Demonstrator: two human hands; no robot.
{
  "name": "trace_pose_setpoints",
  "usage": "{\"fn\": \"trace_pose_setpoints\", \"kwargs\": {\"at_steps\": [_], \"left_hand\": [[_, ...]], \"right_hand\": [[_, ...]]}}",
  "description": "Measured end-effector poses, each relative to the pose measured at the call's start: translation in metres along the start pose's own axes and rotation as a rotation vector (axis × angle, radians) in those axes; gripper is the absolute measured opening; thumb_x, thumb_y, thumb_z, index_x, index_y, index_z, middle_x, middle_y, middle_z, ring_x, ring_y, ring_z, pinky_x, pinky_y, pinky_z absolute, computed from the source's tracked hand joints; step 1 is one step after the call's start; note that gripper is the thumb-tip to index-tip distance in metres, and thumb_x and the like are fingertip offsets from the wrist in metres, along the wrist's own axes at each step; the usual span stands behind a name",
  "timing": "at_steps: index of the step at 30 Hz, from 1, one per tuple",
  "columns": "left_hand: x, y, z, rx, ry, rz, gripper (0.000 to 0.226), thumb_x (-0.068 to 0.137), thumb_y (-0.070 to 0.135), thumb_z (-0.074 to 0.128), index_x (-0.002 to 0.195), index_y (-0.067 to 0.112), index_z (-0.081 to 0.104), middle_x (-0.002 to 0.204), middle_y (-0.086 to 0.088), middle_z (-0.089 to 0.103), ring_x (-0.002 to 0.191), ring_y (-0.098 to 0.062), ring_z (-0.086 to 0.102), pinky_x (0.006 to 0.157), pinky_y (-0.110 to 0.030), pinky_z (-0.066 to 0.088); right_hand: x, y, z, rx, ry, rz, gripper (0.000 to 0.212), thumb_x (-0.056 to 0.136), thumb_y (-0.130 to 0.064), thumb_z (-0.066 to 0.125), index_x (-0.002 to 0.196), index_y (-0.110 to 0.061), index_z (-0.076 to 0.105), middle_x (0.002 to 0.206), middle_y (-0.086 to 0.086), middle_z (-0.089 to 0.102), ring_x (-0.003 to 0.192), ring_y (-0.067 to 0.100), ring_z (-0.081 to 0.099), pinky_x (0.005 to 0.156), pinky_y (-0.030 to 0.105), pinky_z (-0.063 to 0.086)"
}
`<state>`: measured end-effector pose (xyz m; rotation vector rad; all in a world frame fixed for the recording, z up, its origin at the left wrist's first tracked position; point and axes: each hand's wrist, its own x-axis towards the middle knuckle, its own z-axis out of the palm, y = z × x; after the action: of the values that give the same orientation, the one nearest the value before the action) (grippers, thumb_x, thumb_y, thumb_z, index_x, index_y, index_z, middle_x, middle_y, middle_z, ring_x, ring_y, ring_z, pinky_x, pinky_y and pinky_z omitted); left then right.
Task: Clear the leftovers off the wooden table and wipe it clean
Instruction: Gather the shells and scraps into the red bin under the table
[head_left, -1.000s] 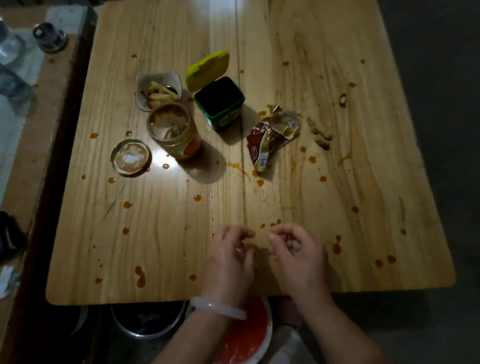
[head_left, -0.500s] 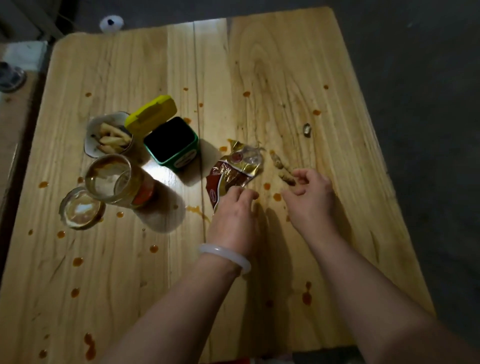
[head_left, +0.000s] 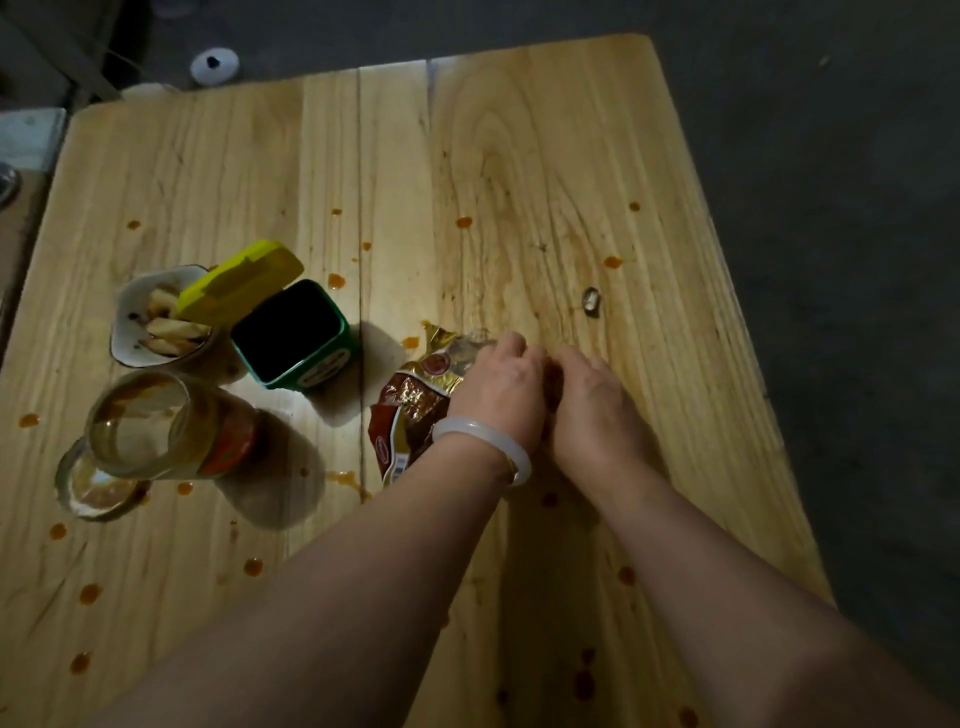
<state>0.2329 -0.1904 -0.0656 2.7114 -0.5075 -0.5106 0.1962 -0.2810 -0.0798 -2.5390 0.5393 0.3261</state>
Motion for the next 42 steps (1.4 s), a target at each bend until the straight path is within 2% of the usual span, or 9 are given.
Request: {"fn": "trace_pose_setpoints", "kwargs": {"at_steps": [5, 8, 13, 17, 20, 24, 27, 33, 42], "left_hand": [[0.008, 0.003, 0.005, 0.049, -0.034, -0.015, 0.026, 0.095, 0.013, 0.043, 0.117, 0.011, 0.056, 0.117, -0.008, 0.043, 0.107, -0.027, 0.046, 0.091, -0.033, 0.041], [0.009, 0.004, 0.009, 0.062, -0.042, -0.032, 0.023, 0.096, 0.011, 0.04, 0.114, 0.009, 0.055, 0.113, -0.009, 0.046, 0.102, -0.028, 0.049, 0.085, -0.035, 0.042], [0.002, 0.002, 0.013, 0.105, 0.008, 0.017, 0.023, 0.098, 0.022, 0.042, 0.113, 0.013, 0.057, 0.11, -0.006, 0.048, 0.104, -0.024, 0.047, 0.076, -0.03, 0.039], [-0.009, -0.004, 0.009, 0.066, 0.1, 0.02, 0.016, 0.097, 0.024, 0.044, 0.108, 0.017, 0.054, 0.099, 0.0, 0.048, 0.095, -0.02, 0.049, 0.068, -0.026, 0.039], [-0.018, -0.013, -0.001, -0.006, 0.181, -0.046, 0.024, 0.094, 0.021, 0.049, 0.118, 0.021, 0.048, 0.106, 0.001, 0.056, 0.097, -0.019, 0.055, 0.073, -0.031, 0.05], [-0.029, -0.034, -0.017, -0.001, 0.262, -0.183, 0.033, 0.093, 0.027, 0.048, 0.126, 0.028, 0.049, 0.115, 0.002, 0.052, 0.101, -0.018, 0.053, 0.073, -0.027, 0.043], [-0.036, -0.052, -0.02, 0.006, 0.278, -0.308, 0.027, 0.093, 0.026, 0.047, 0.119, 0.021, 0.054, 0.113, -0.002, 0.044, 0.096, -0.02, 0.05, 0.073, -0.03, 0.042], [-0.048, -0.072, -0.005, 0.015, 0.19, -0.393, 0.04, 0.09, 0.045, 0.053, 0.118, 0.017, 0.046, 0.116, -0.003, 0.035, 0.105, -0.019, 0.041, 0.083, -0.03, 0.041], [-0.064, -0.077, -0.005, -0.07, 0.12, -0.365, 0.027, 0.091, 0.021, 0.055, 0.117, 0.021, 0.048, 0.112, -0.004, 0.048, 0.095, -0.021, 0.053, 0.084, -0.032, 0.05]], "right_hand": [[0.013, 0.007, -0.012, 0.091, 0.033, 0.021, 0.009, 0.092, -0.015, 0.059, 0.096, -0.022, 0.057, 0.109, -0.004, 0.046, 0.075, 0.009, 0.045, 0.052, 0.016, 0.03], [0.031, 0.005, -0.022, 0.205, 0.125, 0.012, 0.012, 0.087, -0.006, 0.061, 0.092, -0.015, 0.055, 0.111, -0.001, 0.037, 0.083, 0.009, 0.041, 0.062, 0.003, 0.033], [0.059, -0.008, -0.03, 0.195, 0.177, 0.009, 0.017, 0.09, -0.001, 0.053, 0.1, -0.014, 0.057, 0.117, 0.0, 0.04, 0.091, 0.011, 0.044, 0.076, 0.016, 0.032], [0.065, -0.015, -0.024, 0.091, 0.089, 0.042, 0.035, 0.095, 0.0, 0.047, 0.124, -0.016, 0.056, 0.135, 0.003, 0.039, 0.073, 0.009, 0.039, 0.057, 0.016, 0.03], [0.058, -0.015, -0.019, 0.046, 0.064, 0.035, 0.024, 0.096, -0.005, 0.048, 0.113, -0.018, 0.06, 0.128, 0.003, 0.043, 0.065, 0.001, 0.034, 0.05, 0.017, 0.023], [0.046, -0.016, -0.008, 0.071, 0.02, -0.025, 0.021, 0.094, -0.005, 0.049, 0.097, -0.021, 0.063, 0.105, -0.005, 0.047, 0.071, 0.005, 0.044, 0.05, 0.018, 0.028], [0.034, -0.02, 0.001, 0.147, 0.031, -0.056, 0.02, 0.093, -0.009, 0.053, 0.094, -0.024, 0.066, 0.103, -0.007, 0.051, 0.083, 0.011, 0.053, 0.057, 0.019, 0.039], [0.018, -0.034, 0.015, 0.218, 0.005, -0.025, 0.019, 0.1, -0.015, 0.049, 0.102, -0.026, 0.064, 0.104, -0.012, 0.043, 0.074, 0.002, 0.048, 0.05, 0.012, 0.028], [0.003, -0.046, 0.023, 0.274, 0.022, -0.048, 0.007, 0.097, -0.019, 0.058, 0.095, -0.022, 0.064, 0.102, -0.009, 0.046, 0.086, 0.004, 0.043, 0.056, 0.006, 0.025]]}}
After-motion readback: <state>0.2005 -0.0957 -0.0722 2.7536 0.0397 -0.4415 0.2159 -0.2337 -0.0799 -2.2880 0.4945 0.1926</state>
